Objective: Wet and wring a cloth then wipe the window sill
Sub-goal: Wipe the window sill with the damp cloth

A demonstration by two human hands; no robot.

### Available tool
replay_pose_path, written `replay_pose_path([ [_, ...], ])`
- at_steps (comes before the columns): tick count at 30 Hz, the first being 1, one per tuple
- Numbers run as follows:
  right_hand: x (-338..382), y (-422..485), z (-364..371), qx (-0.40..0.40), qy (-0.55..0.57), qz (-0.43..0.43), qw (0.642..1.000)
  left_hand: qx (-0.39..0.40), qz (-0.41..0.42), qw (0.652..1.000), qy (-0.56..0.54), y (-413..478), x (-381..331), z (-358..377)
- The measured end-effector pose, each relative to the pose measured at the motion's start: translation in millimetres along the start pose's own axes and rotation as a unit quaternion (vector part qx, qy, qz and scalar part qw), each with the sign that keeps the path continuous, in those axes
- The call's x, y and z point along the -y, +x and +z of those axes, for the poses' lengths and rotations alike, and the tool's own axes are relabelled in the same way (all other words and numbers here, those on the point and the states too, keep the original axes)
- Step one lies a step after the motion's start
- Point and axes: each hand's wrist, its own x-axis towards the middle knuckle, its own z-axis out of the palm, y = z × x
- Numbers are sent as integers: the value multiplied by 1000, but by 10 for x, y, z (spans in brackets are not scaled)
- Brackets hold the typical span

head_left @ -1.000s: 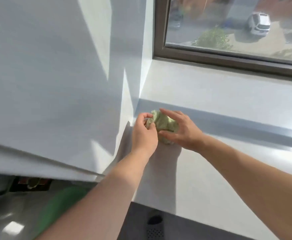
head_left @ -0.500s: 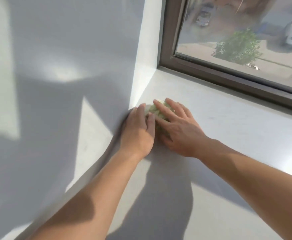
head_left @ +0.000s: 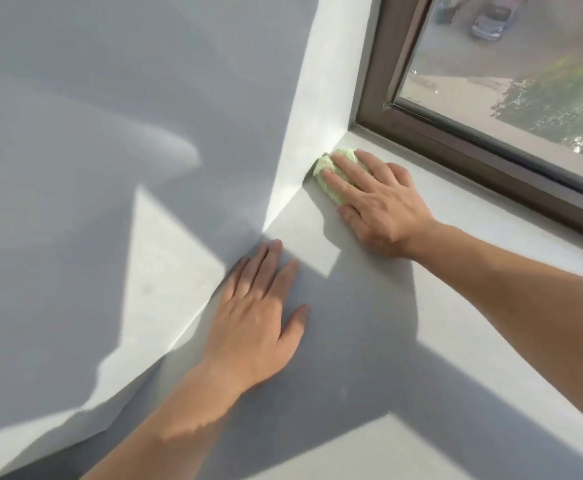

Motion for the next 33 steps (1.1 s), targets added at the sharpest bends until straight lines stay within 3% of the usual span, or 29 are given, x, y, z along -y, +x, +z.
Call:
replay_pose_path([
  [4,-154,357,-16,-14,21,153,988,0,19,1000,15,40,21,-1],
  [6,138,236,6,-31,43,121,991,-2,8,1000,3,2,-4,-15],
  [8,342,-97,10,-7,59,15,998,-4,0,1000,-9,-34,-26,-34],
  [11,157,-383,-72,37,61,-88,994,-3,-4,1000,-7,-35,-31,-52],
  [14,-259,-126,-95,30,73,52,996,6,-2,1000,1,-12,-62,-40],
  [17,-149,70,-93,13,94,160,983,11,2,1000,11,-11,-75,-37],
  [19,161,-63,-54,-4,105,130,986,13,1,1000,-4,-24,-84,-52],
  [23,567,-701,-3,-8,113,-41,993,-12,-15,999,-38,-208,-132,-79],
  [25,376,-650,-11,-9,99,-9,995,-27,-33,999,-29,-369,-112,-69],
  [29,142,-194,-43,-10,98,209,973,-30,-64,997,-17,-579,31,-115],
  [31,440,-194,-25,-25,106,198,974,-21,-65,997,-19,-706,97,-139],
  [33,886,-427,31,-15,116,97,988,-12,-61,998,-22,-879,154,-149],
])
